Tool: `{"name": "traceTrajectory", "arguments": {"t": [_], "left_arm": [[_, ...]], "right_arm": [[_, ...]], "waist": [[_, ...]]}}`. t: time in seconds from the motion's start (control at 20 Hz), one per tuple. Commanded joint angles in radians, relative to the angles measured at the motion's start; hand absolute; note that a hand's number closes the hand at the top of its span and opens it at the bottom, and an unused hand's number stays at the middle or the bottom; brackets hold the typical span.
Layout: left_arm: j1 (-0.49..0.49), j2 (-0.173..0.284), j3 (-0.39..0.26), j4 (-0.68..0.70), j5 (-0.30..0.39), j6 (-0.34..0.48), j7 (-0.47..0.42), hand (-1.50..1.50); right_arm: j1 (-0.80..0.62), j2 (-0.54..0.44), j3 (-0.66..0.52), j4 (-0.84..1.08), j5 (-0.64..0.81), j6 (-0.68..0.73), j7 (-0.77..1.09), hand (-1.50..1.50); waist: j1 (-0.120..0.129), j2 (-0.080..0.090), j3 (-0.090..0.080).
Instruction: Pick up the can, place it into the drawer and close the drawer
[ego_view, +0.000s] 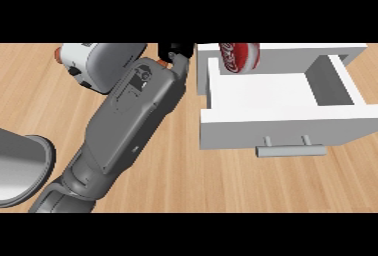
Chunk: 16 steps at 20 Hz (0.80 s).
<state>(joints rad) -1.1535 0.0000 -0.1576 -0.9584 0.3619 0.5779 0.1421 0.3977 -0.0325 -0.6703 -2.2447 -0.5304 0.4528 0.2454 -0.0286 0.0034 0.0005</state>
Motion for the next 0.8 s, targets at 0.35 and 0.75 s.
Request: {"name": "traceTrajectory", "arguments": {"t": [0.35, 0.75], "left_arm": [[-0.174, 0.000, -0.082, 0.242, 0.162, 0.032, -0.090, 1.50], [-0.243, 0.000, -0.177, 0.387, 0.311, 0.063, -0.168, 1.50]], "right_arm": [[0.037, -0.026, -0.050, -0.035, -0.076, 0.007, 0.034, -1.50], [-0.049, -0.005, 0.034, -0.058, 0.010, -0.036, 0.064, -1.50]], "waist": [[-0.018, 0.002, 0.000], [-0.033, 0.010, 0.001]]}}
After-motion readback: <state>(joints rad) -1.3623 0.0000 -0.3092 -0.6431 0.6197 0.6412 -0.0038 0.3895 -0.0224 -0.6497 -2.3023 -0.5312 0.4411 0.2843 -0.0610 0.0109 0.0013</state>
